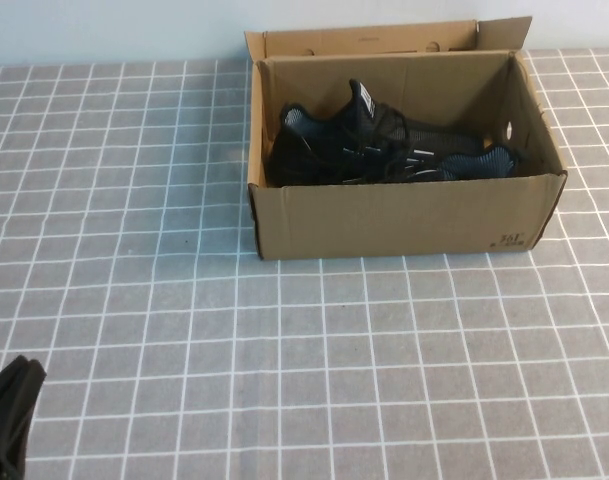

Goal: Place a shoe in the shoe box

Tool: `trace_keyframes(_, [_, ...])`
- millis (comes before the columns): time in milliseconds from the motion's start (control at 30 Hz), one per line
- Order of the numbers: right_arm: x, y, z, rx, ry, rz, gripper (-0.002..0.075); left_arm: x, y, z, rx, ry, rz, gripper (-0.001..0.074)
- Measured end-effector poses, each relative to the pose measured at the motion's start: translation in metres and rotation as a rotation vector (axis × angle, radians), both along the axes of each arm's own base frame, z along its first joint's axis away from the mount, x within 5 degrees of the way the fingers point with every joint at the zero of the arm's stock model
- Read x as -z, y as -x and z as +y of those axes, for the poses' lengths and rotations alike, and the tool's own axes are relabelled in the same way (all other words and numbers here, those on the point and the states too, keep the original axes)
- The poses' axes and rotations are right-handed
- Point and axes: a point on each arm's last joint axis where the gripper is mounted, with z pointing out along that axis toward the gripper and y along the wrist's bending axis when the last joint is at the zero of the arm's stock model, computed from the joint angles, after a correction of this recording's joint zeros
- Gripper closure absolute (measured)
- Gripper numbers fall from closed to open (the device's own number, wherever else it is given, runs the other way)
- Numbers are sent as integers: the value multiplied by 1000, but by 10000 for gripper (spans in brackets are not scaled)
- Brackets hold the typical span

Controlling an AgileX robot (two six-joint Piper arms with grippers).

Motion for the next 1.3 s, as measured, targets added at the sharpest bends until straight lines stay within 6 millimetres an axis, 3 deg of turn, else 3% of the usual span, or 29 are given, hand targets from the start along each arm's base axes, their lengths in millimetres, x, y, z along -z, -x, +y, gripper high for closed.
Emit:
trace_keyframes(333, [23,-9,1,20,-6,34,742,11,1,-1,17,9,84,736])
trace_keyframes(967, [65,-16,5,9,51,182,742,11,1,-1,19,8,88,736])
trace_keyframes(1300, [80,-23,-11,278,36,145,742,11,1,-1,19,8,88,736])
